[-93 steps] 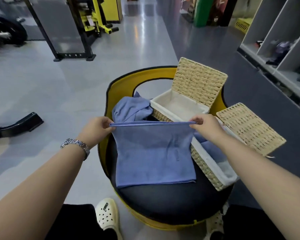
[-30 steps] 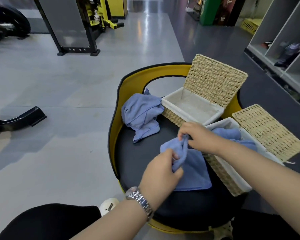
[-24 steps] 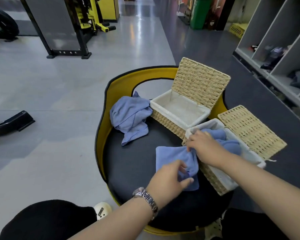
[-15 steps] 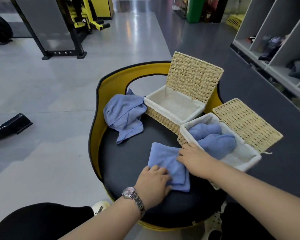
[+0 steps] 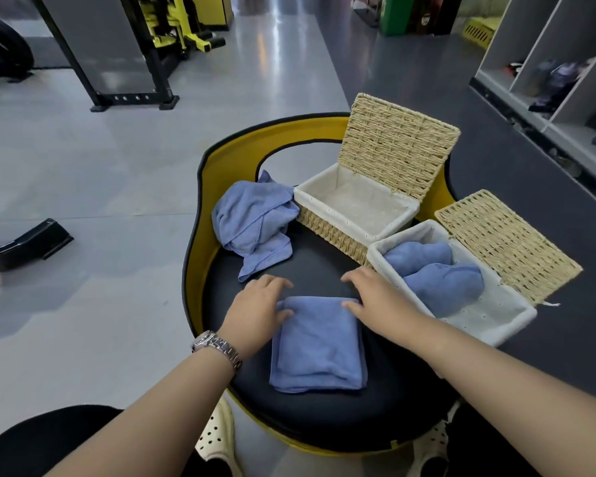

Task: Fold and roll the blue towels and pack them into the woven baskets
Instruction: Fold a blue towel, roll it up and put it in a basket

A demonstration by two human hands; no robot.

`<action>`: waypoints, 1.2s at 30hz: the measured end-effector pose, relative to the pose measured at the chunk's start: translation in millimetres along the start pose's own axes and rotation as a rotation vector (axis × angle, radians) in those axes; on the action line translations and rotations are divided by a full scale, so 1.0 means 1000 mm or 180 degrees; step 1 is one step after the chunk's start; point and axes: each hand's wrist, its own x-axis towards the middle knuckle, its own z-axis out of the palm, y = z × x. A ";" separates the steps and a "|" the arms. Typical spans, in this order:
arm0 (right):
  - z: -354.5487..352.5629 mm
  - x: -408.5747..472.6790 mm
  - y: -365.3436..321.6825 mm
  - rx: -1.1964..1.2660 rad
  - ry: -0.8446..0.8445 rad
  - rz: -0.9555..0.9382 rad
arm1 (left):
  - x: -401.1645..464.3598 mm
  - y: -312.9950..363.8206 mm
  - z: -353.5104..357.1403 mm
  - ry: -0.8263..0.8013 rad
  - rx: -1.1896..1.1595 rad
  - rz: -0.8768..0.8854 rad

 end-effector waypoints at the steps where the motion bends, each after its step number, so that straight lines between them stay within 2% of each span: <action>1: 0.000 0.003 0.001 0.0025 -0.0278 0.0213 | 0.004 -0.003 0.002 -0.0138 -0.0102 -0.0071; 4: 0.008 0.009 0.006 0.0021 -0.1005 0.0628 | 0.010 -0.007 0.009 -0.0738 -0.0077 -0.0156; 7: 0.018 0.010 0.015 -0.0093 -0.1032 0.0694 | 0.010 -0.008 0.014 -0.0993 0.0288 -0.0039; 10: 0.023 0.006 0.021 0.0092 -0.0874 0.0593 | 0.009 -0.005 0.012 -0.0741 0.0440 0.0206; 13: 0.016 0.003 0.022 0.0216 -0.0399 0.0151 | 0.008 -0.006 0.009 -0.0235 -0.0029 0.0526; 17: 0.006 -0.008 0.020 0.0011 0.0144 -0.0670 | -0.001 -0.005 0.005 -0.0067 -0.0316 0.0877; 21: 0.008 -0.029 0.018 -0.0542 0.0030 -0.1306 | -0.011 -0.008 0.005 0.0020 0.0161 0.1352; 23: 0.012 -0.038 0.024 -0.0791 -0.0152 -0.1417 | -0.019 -0.009 0.004 -0.0151 0.0460 0.1513; 26: 0.010 -0.045 0.028 -0.0729 -0.0413 -0.1317 | -0.031 -0.007 0.000 -0.0488 0.0666 0.1496; 29: 0.004 -0.047 0.019 -0.0373 -0.0402 -0.1184 | -0.032 0.001 -0.005 -0.0858 0.0469 0.1132; 33: -0.004 -0.046 0.003 -0.0139 -0.0942 -0.0544 | -0.029 0.007 0.004 -0.0804 0.0025 0.0892; 36: 0.002 -0.043 0.002 -0.0377 -0.1338 -0.0276 | -0.030 0.009 0.007 -0.1241 -0.0117 0.0515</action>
